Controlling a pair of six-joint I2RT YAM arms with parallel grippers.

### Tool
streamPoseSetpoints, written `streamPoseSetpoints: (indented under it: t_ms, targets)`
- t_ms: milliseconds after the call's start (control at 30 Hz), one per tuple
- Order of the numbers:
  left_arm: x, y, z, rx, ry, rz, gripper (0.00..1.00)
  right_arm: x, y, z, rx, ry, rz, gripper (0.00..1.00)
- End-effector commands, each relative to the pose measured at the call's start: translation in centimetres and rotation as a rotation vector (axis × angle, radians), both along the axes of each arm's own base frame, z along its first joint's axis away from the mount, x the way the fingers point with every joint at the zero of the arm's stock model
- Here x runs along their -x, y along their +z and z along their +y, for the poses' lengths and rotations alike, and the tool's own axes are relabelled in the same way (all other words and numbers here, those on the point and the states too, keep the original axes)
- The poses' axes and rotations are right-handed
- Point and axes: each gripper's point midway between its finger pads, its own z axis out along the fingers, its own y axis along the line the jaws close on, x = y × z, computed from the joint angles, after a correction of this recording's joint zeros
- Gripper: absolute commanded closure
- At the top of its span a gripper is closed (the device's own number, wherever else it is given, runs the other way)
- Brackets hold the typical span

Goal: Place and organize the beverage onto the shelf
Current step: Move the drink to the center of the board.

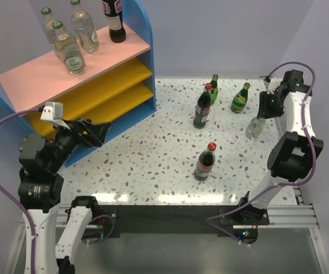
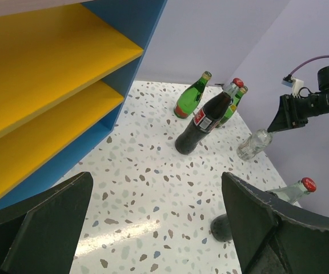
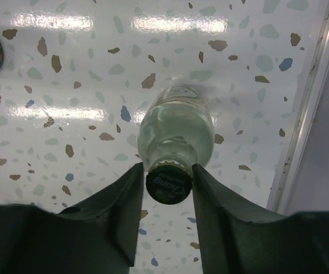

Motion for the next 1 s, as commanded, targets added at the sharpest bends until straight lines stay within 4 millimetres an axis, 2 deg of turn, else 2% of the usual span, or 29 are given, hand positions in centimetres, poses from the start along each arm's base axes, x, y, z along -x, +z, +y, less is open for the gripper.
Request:
streamPoseSetpoints:
  t_ms: [0, 267, 433, 700, 967]
  targets:
    - [0.0, 0.6, -0.2, 0.016, -0.013, -0.025, 0.00, -1.3, 1.5, -0.5, 0.023, 0.020, -0.060, 0.61]
    - [-0.1, 0.4, -0.4, 0.011, -0.026, -0.023, 0.00, -1.4, 1.6, -0.2, 0.022, 0.044, -0.070, 0.78]
    - [-0.1, 0.1, -0.8, 0.004, -0.050, -0.028, 0.00, -1.5, 2.9, 0.3, 0.014, 0.080, -0.115, 0.82]
    - [-0.2, -0.3, -1.8, -0.005, -0.123, -0.035, 0.00, -1.0, 5.2, 2.8, -0.057, 0.169, -0.202, 0.88]
    - [-0.7, -1.1, -2.3, -0.006, -0.164, -0.020, 0.00, 0.0, 5.6, 5.8, -0.085, 0.271, -0.237, 0.91]
